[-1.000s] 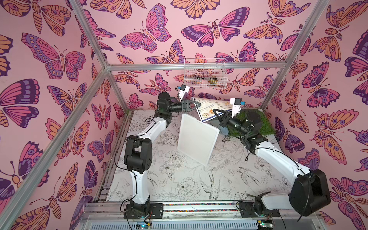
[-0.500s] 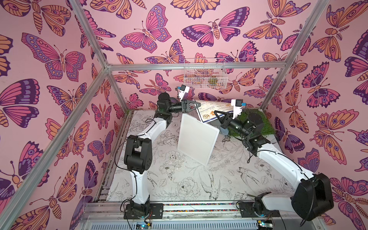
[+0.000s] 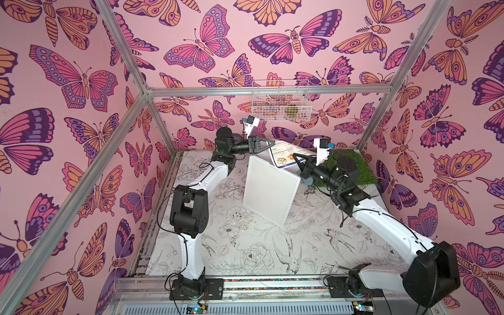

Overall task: Insert the menus into the narrow rack
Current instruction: Insert the menu into the narrow rack.

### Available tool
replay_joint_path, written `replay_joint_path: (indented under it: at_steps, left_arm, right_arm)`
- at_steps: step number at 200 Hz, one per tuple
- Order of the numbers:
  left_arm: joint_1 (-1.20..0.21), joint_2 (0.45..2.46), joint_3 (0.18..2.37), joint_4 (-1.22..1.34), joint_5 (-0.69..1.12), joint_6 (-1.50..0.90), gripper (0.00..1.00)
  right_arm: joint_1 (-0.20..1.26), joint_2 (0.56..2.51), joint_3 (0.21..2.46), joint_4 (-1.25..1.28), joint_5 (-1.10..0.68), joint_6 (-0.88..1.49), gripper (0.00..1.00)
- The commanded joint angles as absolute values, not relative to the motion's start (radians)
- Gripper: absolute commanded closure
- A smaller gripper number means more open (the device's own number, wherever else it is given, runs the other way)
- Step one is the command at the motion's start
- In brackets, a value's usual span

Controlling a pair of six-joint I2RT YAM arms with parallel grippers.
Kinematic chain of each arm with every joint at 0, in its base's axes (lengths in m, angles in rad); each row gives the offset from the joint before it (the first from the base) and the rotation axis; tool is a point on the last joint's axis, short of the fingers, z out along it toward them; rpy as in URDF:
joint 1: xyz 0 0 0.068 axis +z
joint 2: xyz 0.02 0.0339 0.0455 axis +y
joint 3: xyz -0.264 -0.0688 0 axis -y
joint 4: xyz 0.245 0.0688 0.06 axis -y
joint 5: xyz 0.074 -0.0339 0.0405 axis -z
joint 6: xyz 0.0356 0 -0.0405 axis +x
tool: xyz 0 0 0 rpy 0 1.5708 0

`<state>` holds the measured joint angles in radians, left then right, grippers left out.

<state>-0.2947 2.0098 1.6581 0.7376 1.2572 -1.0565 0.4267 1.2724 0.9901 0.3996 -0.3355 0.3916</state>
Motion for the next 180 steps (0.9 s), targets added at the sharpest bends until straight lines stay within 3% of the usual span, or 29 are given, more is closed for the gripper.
replay_joint_path:
  at_steps: [1, 180]
  left_arm:
    - [-0.296, 1.993, 1.651, 0.783, 1.263, -1.055, 0.65]
    - [-0.314, 2.004, 1.652, 0.785, 1.266, -1.064, 0.65]
  right_arm:
    - [0.439, 1.235, 0.999, 0.351, -0.299, 0.353, 1.00]
    - [0.476, 1.270, 1.013, 0.321, -0.151, 0.257, 1.00]
